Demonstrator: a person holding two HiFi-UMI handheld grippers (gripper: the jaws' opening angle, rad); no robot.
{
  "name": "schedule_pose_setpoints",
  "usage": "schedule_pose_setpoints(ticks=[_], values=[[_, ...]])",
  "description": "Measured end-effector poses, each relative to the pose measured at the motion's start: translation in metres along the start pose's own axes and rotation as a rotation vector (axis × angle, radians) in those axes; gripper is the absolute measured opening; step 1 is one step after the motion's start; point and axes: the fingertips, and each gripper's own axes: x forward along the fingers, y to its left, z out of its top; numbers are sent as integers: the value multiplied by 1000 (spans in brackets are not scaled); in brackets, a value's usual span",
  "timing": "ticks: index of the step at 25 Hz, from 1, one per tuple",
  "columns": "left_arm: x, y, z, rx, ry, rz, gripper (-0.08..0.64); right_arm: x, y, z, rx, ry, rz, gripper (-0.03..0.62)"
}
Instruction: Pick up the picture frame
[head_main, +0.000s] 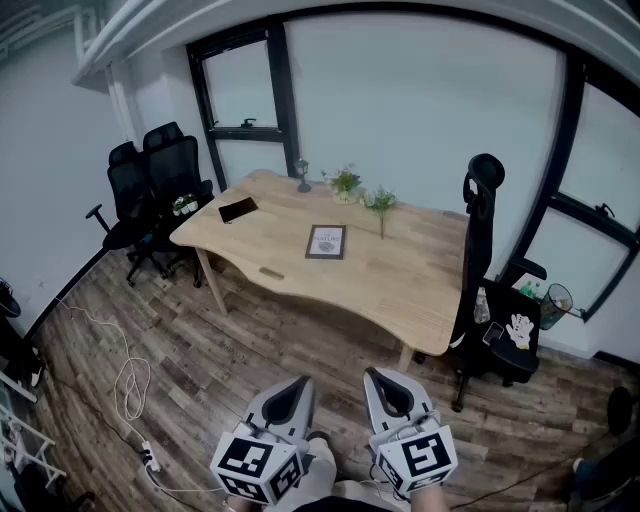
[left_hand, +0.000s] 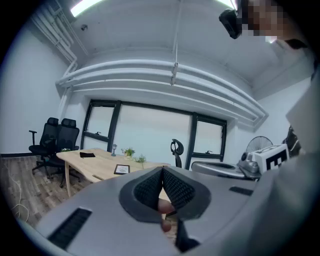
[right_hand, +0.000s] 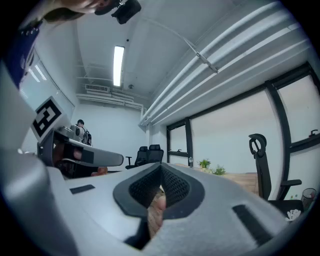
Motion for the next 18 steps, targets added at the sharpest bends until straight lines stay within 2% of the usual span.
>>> schedule_pose_setpoints(ticks=[7, 13, 18], values=[[11, 14, 7, 17, -40, 0, 5, 11, -2, -1, 15, 4, 4, 0], [24, 19, 10, 3, -29, -40, 5, 28, -4, -6, 24, 34, 5, 0], [38, 23, 6, -19, 27, -70, 5, 45, -9, -11, 45, 59, 0, 0]])
